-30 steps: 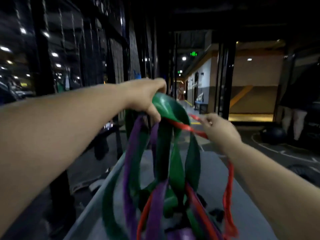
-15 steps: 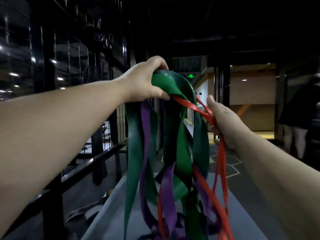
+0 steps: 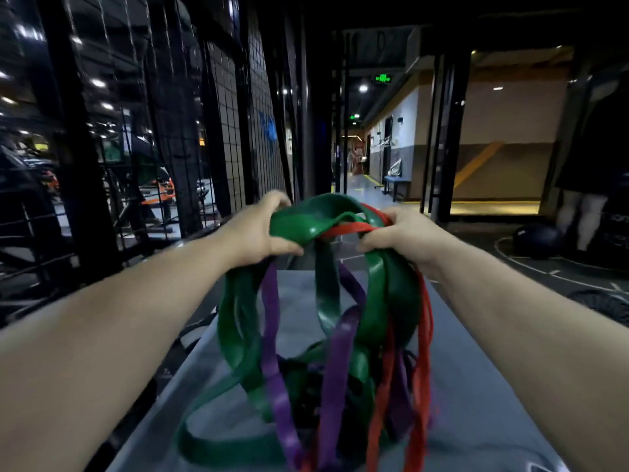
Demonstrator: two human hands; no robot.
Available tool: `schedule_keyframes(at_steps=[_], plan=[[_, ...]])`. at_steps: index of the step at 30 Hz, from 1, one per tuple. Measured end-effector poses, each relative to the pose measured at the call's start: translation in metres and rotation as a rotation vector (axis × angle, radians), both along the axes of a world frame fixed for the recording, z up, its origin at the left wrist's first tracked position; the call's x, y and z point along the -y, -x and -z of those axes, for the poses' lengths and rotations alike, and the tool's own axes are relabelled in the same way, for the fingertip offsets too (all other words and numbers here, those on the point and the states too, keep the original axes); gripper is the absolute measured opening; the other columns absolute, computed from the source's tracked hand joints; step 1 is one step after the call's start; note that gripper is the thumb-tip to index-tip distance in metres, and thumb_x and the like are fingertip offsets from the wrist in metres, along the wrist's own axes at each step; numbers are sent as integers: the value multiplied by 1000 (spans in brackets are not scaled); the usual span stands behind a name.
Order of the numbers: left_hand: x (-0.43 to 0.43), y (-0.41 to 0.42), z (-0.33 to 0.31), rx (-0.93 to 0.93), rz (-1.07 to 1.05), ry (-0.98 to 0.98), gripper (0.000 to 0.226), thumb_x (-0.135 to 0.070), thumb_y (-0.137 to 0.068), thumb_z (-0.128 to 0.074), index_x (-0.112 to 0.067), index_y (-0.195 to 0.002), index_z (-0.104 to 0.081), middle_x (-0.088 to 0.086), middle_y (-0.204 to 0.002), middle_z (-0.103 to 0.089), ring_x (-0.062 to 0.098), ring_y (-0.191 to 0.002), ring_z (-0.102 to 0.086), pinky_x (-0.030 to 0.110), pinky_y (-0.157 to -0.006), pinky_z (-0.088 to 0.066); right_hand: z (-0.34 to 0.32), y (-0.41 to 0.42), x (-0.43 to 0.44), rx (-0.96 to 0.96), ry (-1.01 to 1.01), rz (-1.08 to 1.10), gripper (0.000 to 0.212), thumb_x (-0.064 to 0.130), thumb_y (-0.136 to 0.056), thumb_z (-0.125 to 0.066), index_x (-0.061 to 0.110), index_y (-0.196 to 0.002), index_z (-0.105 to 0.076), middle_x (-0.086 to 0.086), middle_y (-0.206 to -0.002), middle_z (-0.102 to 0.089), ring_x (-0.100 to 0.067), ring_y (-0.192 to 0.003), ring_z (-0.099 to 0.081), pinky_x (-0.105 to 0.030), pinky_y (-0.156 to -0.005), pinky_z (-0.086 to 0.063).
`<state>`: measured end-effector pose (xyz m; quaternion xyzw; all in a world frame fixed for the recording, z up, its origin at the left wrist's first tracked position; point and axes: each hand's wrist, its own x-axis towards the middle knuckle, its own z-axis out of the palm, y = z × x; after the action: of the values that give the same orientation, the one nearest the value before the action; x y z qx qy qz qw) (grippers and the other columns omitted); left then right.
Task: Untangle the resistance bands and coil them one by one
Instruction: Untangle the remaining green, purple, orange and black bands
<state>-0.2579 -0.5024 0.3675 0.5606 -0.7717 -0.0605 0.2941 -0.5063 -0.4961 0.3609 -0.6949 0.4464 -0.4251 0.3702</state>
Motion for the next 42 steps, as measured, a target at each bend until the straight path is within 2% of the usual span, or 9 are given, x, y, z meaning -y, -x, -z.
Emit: schedule_keyframes(at_steps=[5,8,14,19,23,26,30,34,42], plan=[[2,18,98,-15,-264,95,78,-50,-75,-76,-19,-137,-40,5,-138,-37,27,-131,-33,41,-109,-32,19,-7,6,-109,-189,-75,31,10,-56,-77,8,-86,-70,-15,-71,-69,-27,-58,-64,-34,-62,-55],[-39,52,156,-408,-129,298,49,-49,-76,-71,-23,-114,-53,-4,-115,-52,10,-108,-47,19,-92,-37,42,-5,8,-21,-283,-33,23,9,-64,-75,9,-86,-67,-12,-67,-67,-25,-52,-62,-30,-56,-54],[-58,75,251,-462,107,-350,100,-66,-53,-77,-36,-137,-31,-18,-126,-57,-1,-115,-55,29,-100,-47,77,-11,12,161,-469,9,18,21,-82,-66,15,-65,-66,-1,-53,-63,-14,-43,-58,-19,-47,-48],[-62,62,249,-217,113,-536,50,-42,-68,-76,-42,-115,-61,-21,-101,-70,-3,-94,-65,25,-85,-53,107,-12,17,-138,-329,112,21,27,-77,-79,13,-76,-62,4,-53,-62,-4,-38,-54,-14,-39,-38],[-75,61,258,-285,20,-525,30,-51,-62,-72,-42,-90,-69,-21,-88,-73,-1,-87,-67,30,-82,-55,140,-5,13,-345,-384,193,81,73,-41,-80,9,-91,-71,-11,-89,-74,-28,-83,-70,-33,-72,-53],[-83,57,262,-442,-48,-462,33,-61,-51,-65,-45,-80,-69,-20,-82,-73,1,-82,-68,33,-81,-56,156,1,-2,-251,-568,194,108,87,-35,-73,3,-102,-66,-10,-74,-64,-27,-62,-60,-27,-55,-40],[-89,54,242,-584,-96,-404,34,-59,-56,-70,-40,-84,-71,-18,-79,-73,6,-77,-70,36,-77,-58,155,8,-21,35,-739,202,67,78,-56,-66,14,-73,-56,1,-43,-47,-12,-31,-42,-21,-34,-32],[-89,52,209,-699,-131,-330,13,-30,-74,-79,-28,-85,-71,-15,-75,-73,2,-68,-68,31,-71,-57,155,10,-31,269,-712,193,79,88,-27,-67,24,-70,-52,10,-46,-48,-2,-25,-40,-16,-29,-31],[-84,55,188,-608,-77,-377,30,-45,-57,-72,-43,-87,-71,-17,-82,-73,6,-82,-69,39,-82,-56,157,-20,-65,241,-504,-203,100,69,-38,-87,9,-115,-66,-9,-110,-73,-24,-106,-68,-42,-102,-48]])
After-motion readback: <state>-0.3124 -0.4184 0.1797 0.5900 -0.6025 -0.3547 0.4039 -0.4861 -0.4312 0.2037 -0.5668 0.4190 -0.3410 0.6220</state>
